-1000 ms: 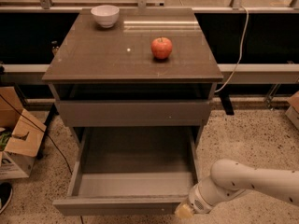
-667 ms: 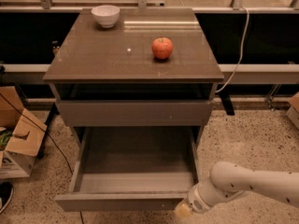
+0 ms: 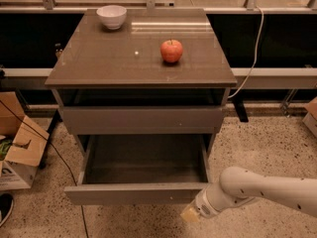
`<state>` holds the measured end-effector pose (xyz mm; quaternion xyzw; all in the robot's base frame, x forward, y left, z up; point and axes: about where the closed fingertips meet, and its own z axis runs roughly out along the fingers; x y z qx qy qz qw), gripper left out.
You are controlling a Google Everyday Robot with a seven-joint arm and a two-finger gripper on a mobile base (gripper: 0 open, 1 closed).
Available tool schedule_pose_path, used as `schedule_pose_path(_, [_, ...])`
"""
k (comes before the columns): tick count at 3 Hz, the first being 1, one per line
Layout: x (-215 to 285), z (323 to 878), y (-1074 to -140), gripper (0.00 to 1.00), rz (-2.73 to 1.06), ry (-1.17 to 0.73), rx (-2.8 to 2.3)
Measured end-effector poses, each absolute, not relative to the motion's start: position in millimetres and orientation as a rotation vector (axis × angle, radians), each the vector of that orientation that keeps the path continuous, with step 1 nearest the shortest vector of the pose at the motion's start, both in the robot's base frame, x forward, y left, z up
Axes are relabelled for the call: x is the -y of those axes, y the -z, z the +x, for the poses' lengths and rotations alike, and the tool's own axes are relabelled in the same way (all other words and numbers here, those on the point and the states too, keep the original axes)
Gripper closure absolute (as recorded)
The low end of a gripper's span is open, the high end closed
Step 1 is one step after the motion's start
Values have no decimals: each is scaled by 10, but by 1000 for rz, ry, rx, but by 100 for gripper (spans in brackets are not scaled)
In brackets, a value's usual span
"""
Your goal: Close middle drawer
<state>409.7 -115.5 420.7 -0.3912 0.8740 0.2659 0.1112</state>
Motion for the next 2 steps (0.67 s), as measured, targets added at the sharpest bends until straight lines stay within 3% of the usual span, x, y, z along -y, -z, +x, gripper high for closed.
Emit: schedule_pose_path(2, [1058, 4293, -4159, 100, -1123, -735, -2523])
